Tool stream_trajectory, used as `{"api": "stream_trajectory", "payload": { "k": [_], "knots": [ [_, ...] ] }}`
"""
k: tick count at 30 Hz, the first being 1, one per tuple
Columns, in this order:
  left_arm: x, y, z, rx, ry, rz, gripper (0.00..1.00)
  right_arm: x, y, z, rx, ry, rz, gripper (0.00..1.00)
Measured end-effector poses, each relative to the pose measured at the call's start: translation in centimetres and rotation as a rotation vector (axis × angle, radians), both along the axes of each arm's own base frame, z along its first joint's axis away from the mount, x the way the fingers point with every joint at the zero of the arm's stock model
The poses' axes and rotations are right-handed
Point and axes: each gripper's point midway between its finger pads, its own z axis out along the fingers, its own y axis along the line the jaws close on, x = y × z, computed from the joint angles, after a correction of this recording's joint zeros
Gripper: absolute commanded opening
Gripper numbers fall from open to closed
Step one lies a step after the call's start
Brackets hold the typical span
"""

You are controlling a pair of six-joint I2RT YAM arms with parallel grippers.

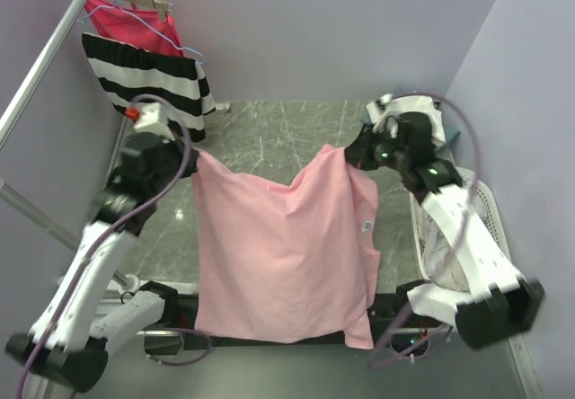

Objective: Fold and stack the t-shirts
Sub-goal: Flatten out the tshirt

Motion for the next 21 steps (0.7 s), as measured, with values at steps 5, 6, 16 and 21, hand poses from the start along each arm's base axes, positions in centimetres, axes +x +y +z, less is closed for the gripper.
{"api": "stream_trajectory", "payload": {
  "k": [5, 6, 16, 21],
  "knots": [
    [3.4, 1.0, -13.0, 0.096, 0.282, 0.139, 0.01, 3.0, 0.1, -14.9, -0.136, 0.36, -0.044, 0.07],
    [3.5, 1.6, -15.0, 0.117, 0.323, 0.173, 0.01, 3.1, -0.3, -17.0, -0.164, 0.408, -0.062, 0.05],
    [7.4, 6.3, -25.1, 0.294, 0.56, 0.435, 0.01, 3.2, 1.4, -22.5, -0.241, 0.519, 0.013, 0.07],
    [7.7, 6.1, -26.4, 0.295, 0.592, 0.424, 0.01, -4.0, 8.0, -22.6, -0.239, 0.591, 0.34, 0.41]
  ]
}}
